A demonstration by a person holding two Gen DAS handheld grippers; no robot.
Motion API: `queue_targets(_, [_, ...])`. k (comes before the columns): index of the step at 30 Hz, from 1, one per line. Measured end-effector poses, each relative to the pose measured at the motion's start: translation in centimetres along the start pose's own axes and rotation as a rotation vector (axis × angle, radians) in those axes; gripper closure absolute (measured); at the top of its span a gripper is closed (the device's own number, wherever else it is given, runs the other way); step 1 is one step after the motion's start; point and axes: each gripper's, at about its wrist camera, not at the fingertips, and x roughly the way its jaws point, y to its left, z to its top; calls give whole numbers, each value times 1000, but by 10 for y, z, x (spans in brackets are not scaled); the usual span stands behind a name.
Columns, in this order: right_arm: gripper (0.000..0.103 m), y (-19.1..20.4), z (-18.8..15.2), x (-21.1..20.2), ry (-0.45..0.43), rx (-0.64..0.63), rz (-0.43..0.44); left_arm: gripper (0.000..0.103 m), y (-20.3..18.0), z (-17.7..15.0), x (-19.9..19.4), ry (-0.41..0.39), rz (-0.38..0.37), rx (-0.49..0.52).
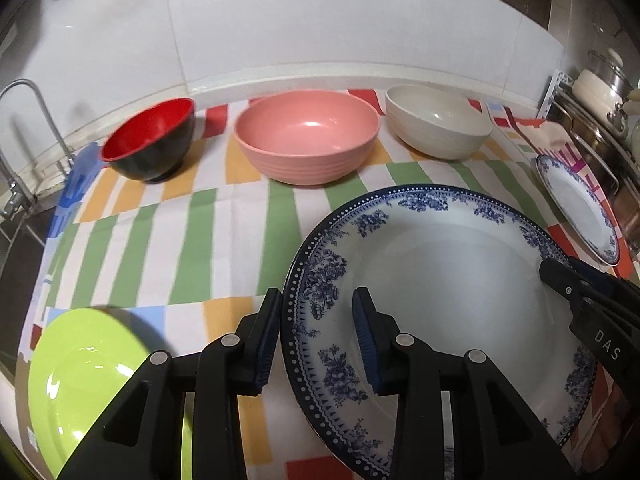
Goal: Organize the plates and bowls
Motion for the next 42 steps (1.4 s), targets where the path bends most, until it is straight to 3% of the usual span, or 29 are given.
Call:
queue_targets(17, [68, 89, -11, -55, -76, -109, 63, 67, 89, -31, -69, -90, 75, -84])
queue_targets(31, [68, 185, -33, -71, -75, -216, 166, 67, 178, -72, -105, -92, 175, -187])
queue_targets(42, [68, 232, -49, -67, -51, -261, 212, 67, 224, -98, -110, -66, 220, -234])
